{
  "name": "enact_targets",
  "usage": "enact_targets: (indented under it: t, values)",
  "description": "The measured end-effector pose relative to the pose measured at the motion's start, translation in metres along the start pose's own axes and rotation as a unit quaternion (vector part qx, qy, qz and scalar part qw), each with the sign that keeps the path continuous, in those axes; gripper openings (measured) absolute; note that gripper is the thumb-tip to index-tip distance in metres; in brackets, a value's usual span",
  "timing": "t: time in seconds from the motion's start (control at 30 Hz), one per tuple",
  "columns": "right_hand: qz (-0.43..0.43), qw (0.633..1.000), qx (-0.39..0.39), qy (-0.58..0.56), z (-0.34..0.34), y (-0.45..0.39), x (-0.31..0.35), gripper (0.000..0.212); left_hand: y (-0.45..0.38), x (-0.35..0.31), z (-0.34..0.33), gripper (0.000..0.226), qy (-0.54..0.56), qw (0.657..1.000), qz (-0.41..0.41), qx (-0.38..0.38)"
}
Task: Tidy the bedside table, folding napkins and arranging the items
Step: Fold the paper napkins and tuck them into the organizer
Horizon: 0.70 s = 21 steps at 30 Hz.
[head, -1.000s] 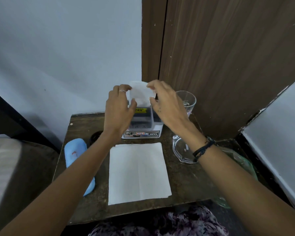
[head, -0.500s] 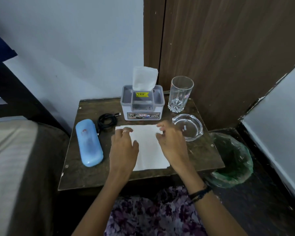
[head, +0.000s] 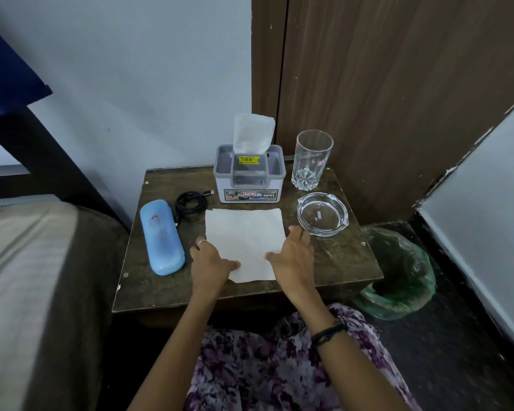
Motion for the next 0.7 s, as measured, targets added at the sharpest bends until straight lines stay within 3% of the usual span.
enact_targets:
  t: [0.1,0.27,0.4,0.53,0.7]
  values:
    - [-0.003,1.000,0.006,0.006,-0.003,0.002,0.002,0.056,-0.008,0.001,0.001,0.079,0.032,0.999,0.026,0.023]
    - [-0.012,1.000,0.000,0.007,-0.010,0.007,0.011,0.052,-0.009,0.007,-0.003,0.048,0.038,0.997,0.045,0.048]
    - [-0.042,0.996,0.037,-0.066,-0.009,0.000,0.007,0.065,-0.011,0.009,-0.004,0.049,0.034,0.997,0.041,0.053]
    - [-0.095,0.979,0.096,-0.152,-0.010,-0.010,0.001,0.065,-0.012,0.012,-0.007,0.038,0.045,0.997,0.035,0.048]
    - [-0.140,0.947,0.140,-0.252,-0.018,-0.013,0.000,0.040,-0.012,0.012,-0.007,0.061,0.176,0.978,0.109,0.029]
Point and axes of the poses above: each hand's wrist, its own y-axis away from the middle knuckle, its own z-axis out of the back of the hand, x = y × z, the point moved 5 cm from there along -y, towards the middle knuckle, and after that the axes turned 12 degrees about y, right-handed, at the moved point
